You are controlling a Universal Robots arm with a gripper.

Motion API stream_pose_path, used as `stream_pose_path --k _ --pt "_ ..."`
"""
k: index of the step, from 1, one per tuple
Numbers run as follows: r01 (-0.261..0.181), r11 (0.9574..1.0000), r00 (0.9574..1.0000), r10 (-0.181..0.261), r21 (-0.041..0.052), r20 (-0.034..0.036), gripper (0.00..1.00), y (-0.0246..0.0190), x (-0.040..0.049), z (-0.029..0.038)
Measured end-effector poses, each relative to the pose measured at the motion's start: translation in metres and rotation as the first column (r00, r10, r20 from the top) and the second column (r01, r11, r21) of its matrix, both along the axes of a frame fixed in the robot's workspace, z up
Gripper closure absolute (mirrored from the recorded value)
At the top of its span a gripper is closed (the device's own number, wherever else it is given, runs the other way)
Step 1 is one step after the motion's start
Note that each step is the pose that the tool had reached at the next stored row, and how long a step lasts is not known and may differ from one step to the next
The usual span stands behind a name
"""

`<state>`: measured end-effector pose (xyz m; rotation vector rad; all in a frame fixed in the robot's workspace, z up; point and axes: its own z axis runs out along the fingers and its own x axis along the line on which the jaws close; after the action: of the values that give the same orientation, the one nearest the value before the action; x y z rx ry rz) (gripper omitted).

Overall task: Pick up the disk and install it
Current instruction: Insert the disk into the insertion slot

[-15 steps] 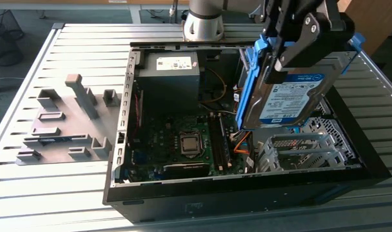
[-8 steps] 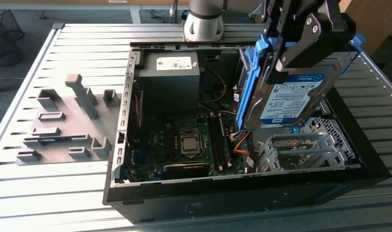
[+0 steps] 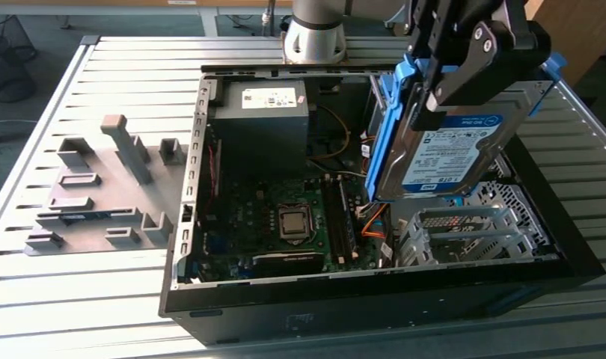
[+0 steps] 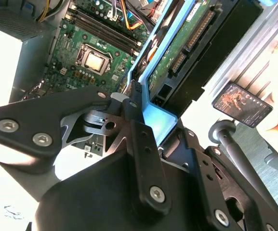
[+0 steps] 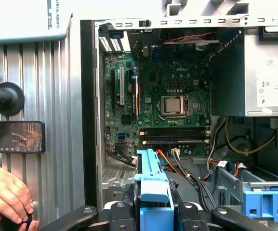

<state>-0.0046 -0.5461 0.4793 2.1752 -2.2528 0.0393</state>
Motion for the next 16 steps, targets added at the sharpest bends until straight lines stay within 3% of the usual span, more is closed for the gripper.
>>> stream_pose_path --k 2,7,16 --pt "0.000 1.0000 1.0000 0.000 -0.0002 0.0000 0.64 -0.0019 0.0001 0.0001" --pt "0.000 1.0000 1.0000 0.000 -0.0001 -0.0003 0.64 -0.0147 0.0023 -0.0006" --pt "-0.001 1.0000 1.0000 0.001 -0.0002 -0.0059 0.64 -0.0158 0.0390 -0.0087"
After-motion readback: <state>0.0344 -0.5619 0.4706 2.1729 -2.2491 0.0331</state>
